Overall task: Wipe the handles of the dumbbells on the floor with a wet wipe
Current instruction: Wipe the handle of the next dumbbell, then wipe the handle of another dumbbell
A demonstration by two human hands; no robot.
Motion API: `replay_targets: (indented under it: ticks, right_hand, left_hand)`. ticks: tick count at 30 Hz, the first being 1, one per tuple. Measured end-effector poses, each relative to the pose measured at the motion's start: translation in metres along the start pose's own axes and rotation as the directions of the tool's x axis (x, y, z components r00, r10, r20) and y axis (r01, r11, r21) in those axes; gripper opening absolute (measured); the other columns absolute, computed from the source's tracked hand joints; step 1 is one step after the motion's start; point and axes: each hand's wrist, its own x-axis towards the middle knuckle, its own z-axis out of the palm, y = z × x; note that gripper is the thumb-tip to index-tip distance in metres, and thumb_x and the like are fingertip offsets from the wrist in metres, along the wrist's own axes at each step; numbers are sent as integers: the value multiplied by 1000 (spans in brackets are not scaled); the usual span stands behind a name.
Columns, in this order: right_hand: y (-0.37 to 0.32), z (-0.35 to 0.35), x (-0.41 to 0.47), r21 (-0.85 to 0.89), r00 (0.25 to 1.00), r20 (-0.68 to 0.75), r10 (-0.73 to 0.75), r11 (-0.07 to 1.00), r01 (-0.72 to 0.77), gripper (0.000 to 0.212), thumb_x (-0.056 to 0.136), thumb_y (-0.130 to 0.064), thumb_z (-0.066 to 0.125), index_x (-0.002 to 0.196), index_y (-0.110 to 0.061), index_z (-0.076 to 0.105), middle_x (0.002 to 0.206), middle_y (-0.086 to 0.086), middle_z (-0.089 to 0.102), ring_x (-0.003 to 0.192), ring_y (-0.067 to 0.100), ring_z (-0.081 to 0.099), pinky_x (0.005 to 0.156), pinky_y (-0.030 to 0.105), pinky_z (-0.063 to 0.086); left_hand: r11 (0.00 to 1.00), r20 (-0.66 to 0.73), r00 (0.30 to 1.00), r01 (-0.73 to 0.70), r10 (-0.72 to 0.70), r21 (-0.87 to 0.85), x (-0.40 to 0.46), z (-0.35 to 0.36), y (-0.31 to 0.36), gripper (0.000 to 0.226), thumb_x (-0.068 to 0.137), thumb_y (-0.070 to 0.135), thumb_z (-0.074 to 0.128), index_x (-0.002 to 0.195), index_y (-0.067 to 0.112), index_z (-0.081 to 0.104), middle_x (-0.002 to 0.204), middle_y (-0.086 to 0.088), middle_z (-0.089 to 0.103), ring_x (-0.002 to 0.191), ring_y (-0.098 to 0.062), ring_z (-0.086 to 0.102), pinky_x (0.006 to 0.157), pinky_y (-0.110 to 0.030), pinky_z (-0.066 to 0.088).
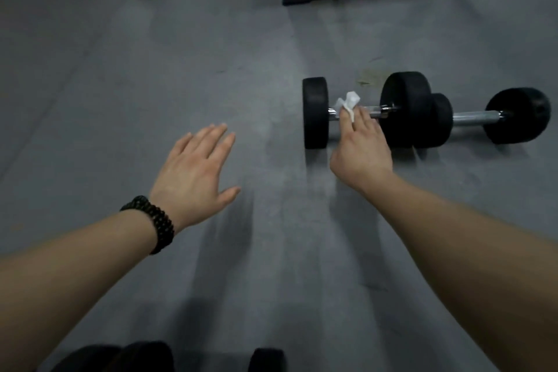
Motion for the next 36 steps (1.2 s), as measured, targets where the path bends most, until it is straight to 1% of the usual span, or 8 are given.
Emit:
replay_targets:
  ticks: [4, 7, 12, 15, 18, 27, 31, 36]
  right_hand:
    - [-30, -16, -19, -78, 998, 31, -54, 995, 56, 85, 87, -33, 49, 157, -11, 7, 164, 13, 8, 151, 25, 2, 122, 43, 4]
    - [-50, -30, -44, -117, 995, 45, -89, 989, 94, 83, 87, -38, 49, 156, -13, 11, 163, 11, 13, 151, 25, 4, 122, 45, 7]
    - [-85, -63, -114, -136, 995, 64, -78, 987, 87, 83, 86, -40, 49, 156, -14, 12, 164, 9, 13, 150, 24, 9, 121, 46, 13]
    - [-108, -88, -158, -166, 988, 134, -79, 981, 101, 85, 89, -42, 50, 157, -15, 8, 165, 8, 8, 151, 23, 7, 121, 46, 11]
    - [-135, -120, -191, -199, 984, 165, -74, 974, 106, 85, 90, -45, 51, 157, -15, 6, 165, 7, 7, 151, 23, 7, 122, 46, 10]
    - [-234, -212, -272, -254, 974, 184, -134, 951, 179, 81, 92, -45, 52, 155, -13, 13, 162, 10, 19, 147, 25, 19, 119, 43, 19]
    - [-264, -208, -312, -246, 980, 140, -140, 954, 171, 79, 90, -42, 53, 153, -12, 18, 156, 9, 29, 142, 26, 26, 115, 42, 23]
    - [-277, -139, -355, -260, 983, 155, -97, 956, 135, 83, 88, -42, 50, 155, -11, 11, 162, 12, 16, 148, 26, 12, 121, 42, 12]
  left_hand:
    - [996, 32, 996, 83, -83, 21, -17, -6, -24, 97, 84, 67, 53, 158, 17, 14, 165, -5, 10, 152, -23, 7, 122, -45, 10]
    - [989, 53, 988, 147, -147, 9, -37, -17, -29, 95, 87, 70, 44, 158, 20, 6, 166, -3, 3, 152, -21, 0, 123, -44, 6]
    - [990, 112, 985, 135, -129, -48, -97, -42, -29, 92, 89, 70, 41, 158, 21, 6, 166, -2, 2, 152, -19, -1, 123, -45, 4]
    - [989, 123, 986, 127, -117, -73, -139, -54, -34, 91, 89, 70, 39, 158, 20, 5, 166, -2, 1, 152, -19, -3, 123, -45, 4]
    - [989, 122, 987, 119, -107, -92, -181, -61, -40, 92, 89, 70, 39, 158, 20, 5, 166, -2, 3, 152, -20, -1, 123, -45, 5]
    - [973, 136, 990, 78, -49, -215, -277, -87, -50, 92, 87, 69, 46, 157, 20, 10, 165, -2, 7, 152, -21, 3, 122, -47, 6]
    - [959, 154, 988, 31, 14, -283, -302, -80, -40, 93, 86, 67, 49, 157, 20, 11, 165, -3, 10, 151, -21, 6, 122, -46, 6]
    - [948, 165, 983, -20, 76, -318, -327, -52, -24, 96, 85, 70, 49, 157, 22, 7, 165, -1, 7, 151, -20, 4, 123, -46, 4]
